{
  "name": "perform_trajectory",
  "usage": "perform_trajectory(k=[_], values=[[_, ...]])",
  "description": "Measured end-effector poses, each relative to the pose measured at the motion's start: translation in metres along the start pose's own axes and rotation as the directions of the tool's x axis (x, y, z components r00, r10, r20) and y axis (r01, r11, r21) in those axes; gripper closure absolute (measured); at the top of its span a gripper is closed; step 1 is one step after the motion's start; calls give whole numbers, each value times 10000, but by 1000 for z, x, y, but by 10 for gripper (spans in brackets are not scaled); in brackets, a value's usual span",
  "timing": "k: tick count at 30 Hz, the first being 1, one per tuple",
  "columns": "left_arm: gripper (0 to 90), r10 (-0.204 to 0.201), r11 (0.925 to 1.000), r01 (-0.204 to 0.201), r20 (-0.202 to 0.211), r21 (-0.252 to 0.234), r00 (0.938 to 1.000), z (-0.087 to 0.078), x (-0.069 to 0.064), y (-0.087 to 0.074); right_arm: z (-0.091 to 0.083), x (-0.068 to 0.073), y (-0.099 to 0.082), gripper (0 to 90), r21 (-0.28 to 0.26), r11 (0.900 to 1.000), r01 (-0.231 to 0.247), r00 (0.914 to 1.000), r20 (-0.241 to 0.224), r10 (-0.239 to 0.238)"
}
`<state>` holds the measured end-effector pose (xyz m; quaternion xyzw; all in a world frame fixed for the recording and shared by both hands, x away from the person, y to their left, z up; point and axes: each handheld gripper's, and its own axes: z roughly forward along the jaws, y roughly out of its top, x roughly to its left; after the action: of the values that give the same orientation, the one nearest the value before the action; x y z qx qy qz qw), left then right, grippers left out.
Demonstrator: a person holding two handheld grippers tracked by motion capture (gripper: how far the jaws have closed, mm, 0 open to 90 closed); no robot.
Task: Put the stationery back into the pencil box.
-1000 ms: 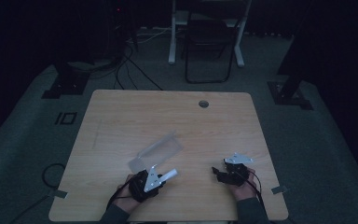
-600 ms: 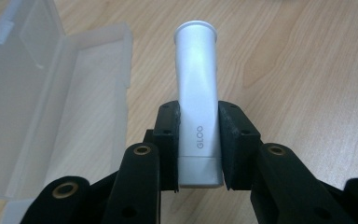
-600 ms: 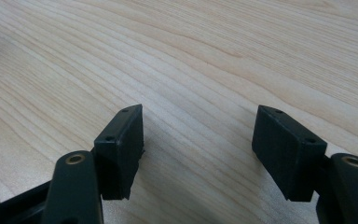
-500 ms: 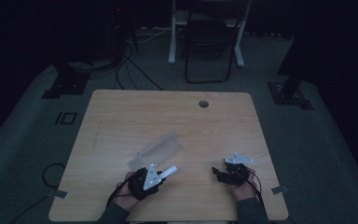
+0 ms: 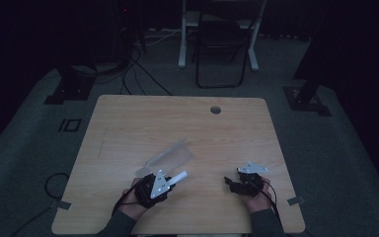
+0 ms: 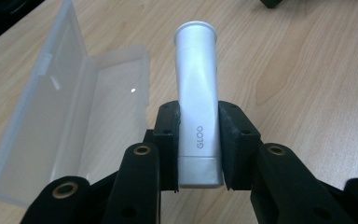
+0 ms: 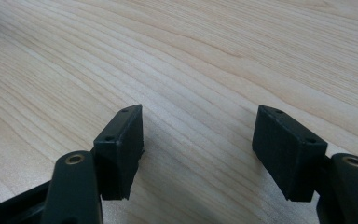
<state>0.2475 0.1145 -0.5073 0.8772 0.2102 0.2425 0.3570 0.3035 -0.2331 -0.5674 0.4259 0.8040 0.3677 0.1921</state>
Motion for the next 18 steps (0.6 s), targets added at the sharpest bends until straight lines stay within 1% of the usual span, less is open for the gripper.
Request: perform_trajectory(k=[7,11,18], values=[[711,75,9999,-76,-80,-68,9999,-2,3,4,0,0,0,336,1,10000,-6,10000,-2,6],[711,117,9998,-118,-59,-169,9999,-2,4,6,0,0,0,336,-2,10000,2,10000,-4,-2],[711,101,9995,-105,-131,-283,9999,-2,7,9,0,0,0,336,0,10000,2,10000,-1,-2]])
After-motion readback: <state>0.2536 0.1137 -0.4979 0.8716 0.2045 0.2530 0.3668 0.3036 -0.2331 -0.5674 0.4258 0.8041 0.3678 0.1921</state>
